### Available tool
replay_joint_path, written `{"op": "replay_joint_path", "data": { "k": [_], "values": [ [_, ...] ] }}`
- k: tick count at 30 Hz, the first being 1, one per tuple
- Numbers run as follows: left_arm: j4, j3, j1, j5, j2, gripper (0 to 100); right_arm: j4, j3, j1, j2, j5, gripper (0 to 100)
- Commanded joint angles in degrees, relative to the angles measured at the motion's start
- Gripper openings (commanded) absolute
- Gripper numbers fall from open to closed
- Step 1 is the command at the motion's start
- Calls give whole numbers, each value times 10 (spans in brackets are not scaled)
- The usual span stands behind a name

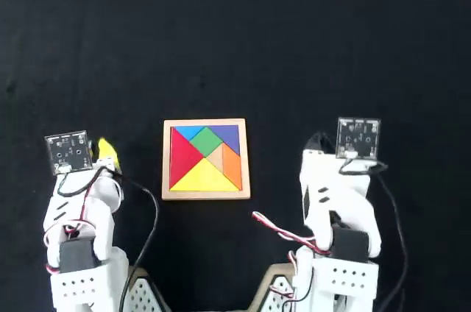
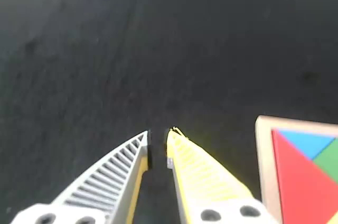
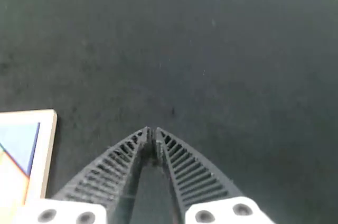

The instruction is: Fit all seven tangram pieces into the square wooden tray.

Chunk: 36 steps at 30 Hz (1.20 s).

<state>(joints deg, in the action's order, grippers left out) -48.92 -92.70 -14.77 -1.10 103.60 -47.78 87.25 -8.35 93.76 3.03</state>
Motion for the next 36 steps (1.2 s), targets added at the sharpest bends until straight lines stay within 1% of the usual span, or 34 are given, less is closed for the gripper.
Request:
{"op": "replay_joint_path", "data": {
  "k": [1,4,7,9,11,14,17,20,22,36],
  "values": [
    [-51,3,-5,-6,4,76,-15,31,-11,77,-4,11],
    [-81,9,-4,-2,5,76,-64,51,-6,147,-4,12],
    [-87,-5,-5,-5,5,75,-112,35,25,131,-4,12],
    [-83,-41,-5,-5,5,73,-148,42,57,129,-1,12],
    [-95,-46,-9,-5,1,73,-185,55,76,137,0,12],
    [-136,-46,-4,-5,4,74,-216,67,82,140,1,12],
    [-175,-46,8,-4,4,75,-223,95,82,140,1,12],
    [-246,-46,7,-2,5,73,-271,93,83,141,1,12],
    [-235,-46,12,-5,1,73,-266,93,79,140,1,11],
    [-239,-46,10,-2,4,73,-266,93,79,140,1,11]
  ]
}}
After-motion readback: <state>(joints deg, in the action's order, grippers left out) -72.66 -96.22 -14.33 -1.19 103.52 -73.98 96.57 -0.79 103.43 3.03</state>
